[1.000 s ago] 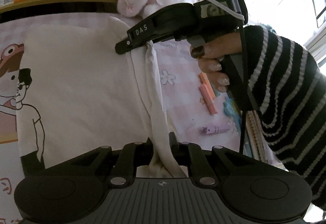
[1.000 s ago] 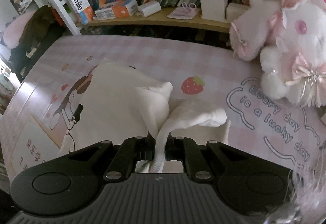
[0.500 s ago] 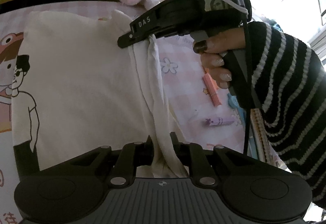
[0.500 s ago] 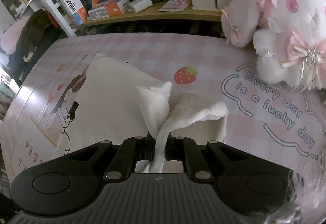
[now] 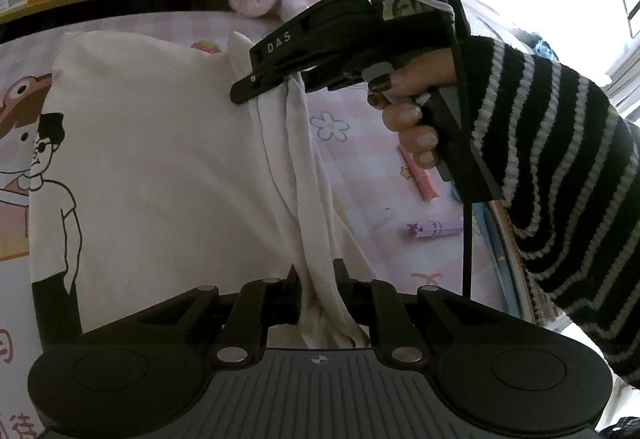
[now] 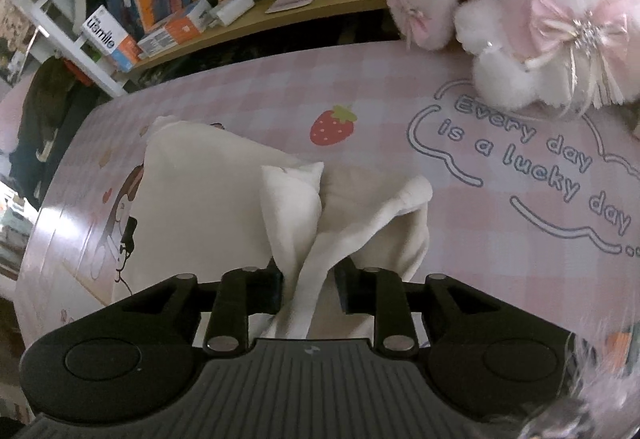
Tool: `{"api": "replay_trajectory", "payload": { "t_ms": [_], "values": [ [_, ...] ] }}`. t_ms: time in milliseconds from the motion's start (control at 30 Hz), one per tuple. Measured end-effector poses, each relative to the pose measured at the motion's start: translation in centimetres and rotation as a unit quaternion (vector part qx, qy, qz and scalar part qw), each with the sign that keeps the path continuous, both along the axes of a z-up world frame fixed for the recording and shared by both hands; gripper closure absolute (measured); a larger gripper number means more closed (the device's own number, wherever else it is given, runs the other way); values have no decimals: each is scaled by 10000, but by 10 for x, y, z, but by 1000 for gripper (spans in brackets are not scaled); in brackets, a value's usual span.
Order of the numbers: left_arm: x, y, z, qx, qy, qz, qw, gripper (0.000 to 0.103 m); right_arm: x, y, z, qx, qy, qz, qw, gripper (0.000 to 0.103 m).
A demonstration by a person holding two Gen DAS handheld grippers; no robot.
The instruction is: Fold clothes
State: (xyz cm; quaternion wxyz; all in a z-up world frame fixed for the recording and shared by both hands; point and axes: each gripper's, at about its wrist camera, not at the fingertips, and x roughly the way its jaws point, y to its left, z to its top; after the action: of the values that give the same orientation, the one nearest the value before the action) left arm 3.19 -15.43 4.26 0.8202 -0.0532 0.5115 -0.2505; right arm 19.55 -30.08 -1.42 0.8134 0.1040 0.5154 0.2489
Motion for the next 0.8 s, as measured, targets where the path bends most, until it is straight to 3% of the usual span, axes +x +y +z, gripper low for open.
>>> {"api": "replay_trajectory", "payload": {
  "t_ms": [333, 467, 633, 800],
  "values": [
    [-5, -8, 5, 252, -1, -163, 9995, 87, 3, 1, -1, -4, -59, -175, 9998, 74],
    [-11, -7, 5, 309, 7, -230, 9993, 86, 3, 2, 2, 100, -191, -51, 9998, 91],
    [-18, -8, 6, 241, 24, -358, 9991, 84, -4, -1, 15, 345, -563, 82, 9978, 92],
    [-29, -13, 7, 79, 129, -649, 9978, 82, 2, -2, 1, -109, -345, -235, 9991, 87]
  ]
}}
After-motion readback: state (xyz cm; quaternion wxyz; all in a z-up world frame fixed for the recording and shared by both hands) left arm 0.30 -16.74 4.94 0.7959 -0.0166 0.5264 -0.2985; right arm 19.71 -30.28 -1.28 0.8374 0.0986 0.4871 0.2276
